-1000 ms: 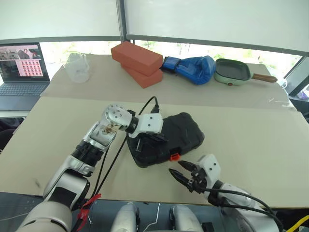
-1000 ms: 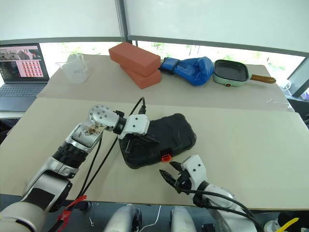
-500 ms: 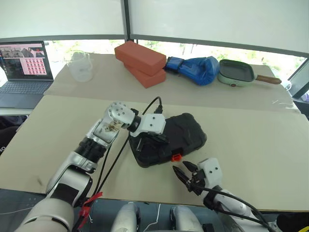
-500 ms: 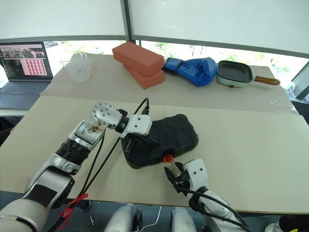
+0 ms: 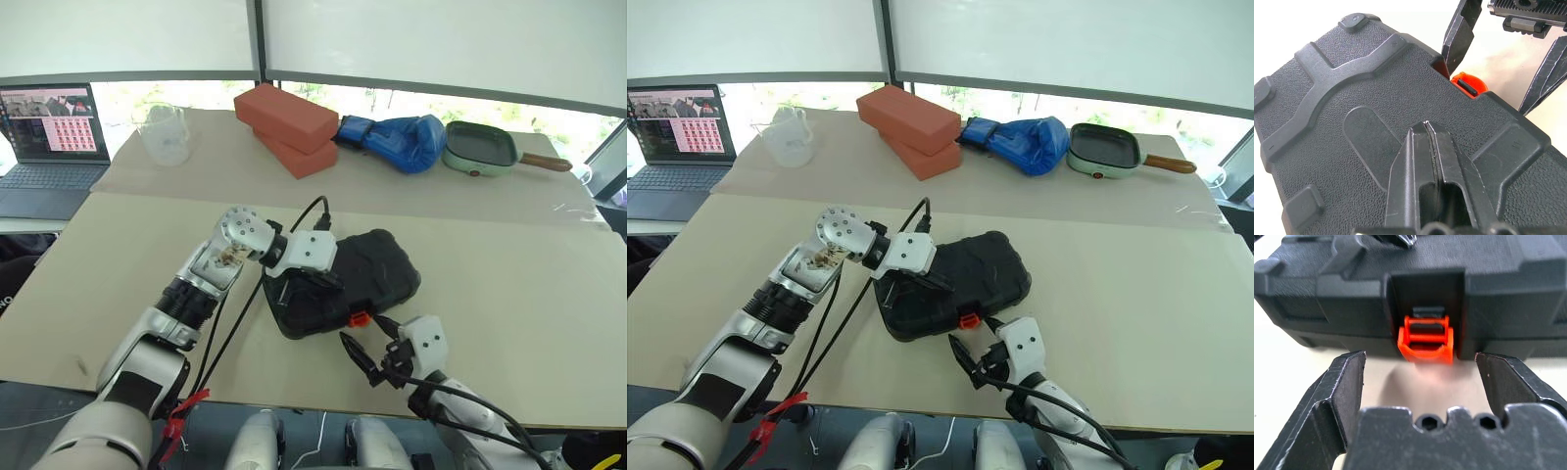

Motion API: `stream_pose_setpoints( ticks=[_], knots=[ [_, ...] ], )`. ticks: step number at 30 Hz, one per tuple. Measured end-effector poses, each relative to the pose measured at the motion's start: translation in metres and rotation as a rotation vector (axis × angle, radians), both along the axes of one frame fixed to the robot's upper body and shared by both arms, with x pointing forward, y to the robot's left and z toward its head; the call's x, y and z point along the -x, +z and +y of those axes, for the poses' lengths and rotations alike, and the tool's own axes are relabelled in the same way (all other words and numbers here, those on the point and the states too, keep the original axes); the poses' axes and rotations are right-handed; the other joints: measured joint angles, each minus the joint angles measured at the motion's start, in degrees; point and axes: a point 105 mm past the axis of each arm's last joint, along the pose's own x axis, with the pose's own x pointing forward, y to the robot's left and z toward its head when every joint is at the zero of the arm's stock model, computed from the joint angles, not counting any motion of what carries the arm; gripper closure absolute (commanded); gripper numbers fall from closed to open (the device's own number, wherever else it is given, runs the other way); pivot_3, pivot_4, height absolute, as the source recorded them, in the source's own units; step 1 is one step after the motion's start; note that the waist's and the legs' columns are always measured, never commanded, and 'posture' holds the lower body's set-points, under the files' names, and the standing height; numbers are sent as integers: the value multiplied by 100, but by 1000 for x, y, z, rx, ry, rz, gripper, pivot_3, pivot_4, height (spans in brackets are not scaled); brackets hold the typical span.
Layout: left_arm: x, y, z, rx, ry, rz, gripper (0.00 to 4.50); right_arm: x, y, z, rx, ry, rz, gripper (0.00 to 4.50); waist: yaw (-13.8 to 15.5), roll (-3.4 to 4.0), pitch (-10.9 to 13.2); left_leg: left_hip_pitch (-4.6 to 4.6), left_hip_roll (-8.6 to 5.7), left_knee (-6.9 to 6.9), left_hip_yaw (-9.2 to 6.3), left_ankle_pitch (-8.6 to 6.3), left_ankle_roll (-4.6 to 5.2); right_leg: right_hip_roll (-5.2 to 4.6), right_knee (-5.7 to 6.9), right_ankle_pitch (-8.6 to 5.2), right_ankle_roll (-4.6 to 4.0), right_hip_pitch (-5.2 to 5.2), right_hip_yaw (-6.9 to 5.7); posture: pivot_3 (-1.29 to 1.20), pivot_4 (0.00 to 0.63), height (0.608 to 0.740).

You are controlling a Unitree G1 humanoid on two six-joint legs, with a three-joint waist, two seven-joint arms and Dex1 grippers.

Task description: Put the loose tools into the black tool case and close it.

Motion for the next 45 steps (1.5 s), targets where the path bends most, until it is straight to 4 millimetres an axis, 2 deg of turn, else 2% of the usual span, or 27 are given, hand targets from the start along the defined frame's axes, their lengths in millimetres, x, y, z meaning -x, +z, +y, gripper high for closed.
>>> stream_pose_setpoints(
  ticks=[1,5,8,33,34,35,36,38,42,45],
  knots=[
    [0,0,0,1,1,0,4500,-2,-1,0,4,0,1,1040,-15,0,0,1,0,0,1,0,0,0,0,0,0,0,1,0,150,738],
    [1,0,-1,5,1,-4,4500,-4,-2,1,6,5,3,2416,-42,1,-1,1,3,-2,1,0,0,6,2,-1,-3,-3,3,0,150,738],
    [1,0,-1,7,3,-4,4500,-4,-1,3,-2,11,-2,3234,-44,0,-1,1,4,-2,2,0,0,7,2,-1,-2,-3,5,0,150,738],
    [0,-1,-5,23,0,-6,4500,4,8,-2,93,50,-75,3233,-43,0,-1,0,3,-2,4,0,0,5,1,-1,-2,-5,6,0,150,738],
    [-1,-1,-5,23,1,-6,4500,4,9,0,89,58,-80,2235,-47,0,-1,1,3,-2,5,0,0,6,1,-1,-2,-5,7,0,150,738],
    [-1,-1,-5,22,1,-6,4500,3,11,1,87,65,-90,2095,-52,0,-1,1,4,-2,5,0,0,7,1,-1,-2,-5,8,0,150,738],
    [-1,-2,-5,22,1,-5,4500,0,19,4,79,80,-120,1739,-55,0,-2,2,4,-2,5,0,0,9,2,-1,-3,-5,8,0,150,738],
    [-1,-1,-6,23,2,-8,4500,1,21,7,77,97,-128,1086,-53,0,-1,1,4,-3,4,0,0,10,1,-1,-3,-5,7,0,150,738],
    [-1,-2,-6,22,2,-9,4500,6,32,1,120,130,-161,1086,-48,-3,-4,4,2,-1,6,0,0,5,0,0,0,-1,9,0,150,738],
    [-1,-2,-6,22,3,-8,4500,8,29,-11,161,125,-141,1086,-46,-5,-6,4,3,-2,6,0,0,7,0,0,-1,-1,9,0,150,738]
  ],
)
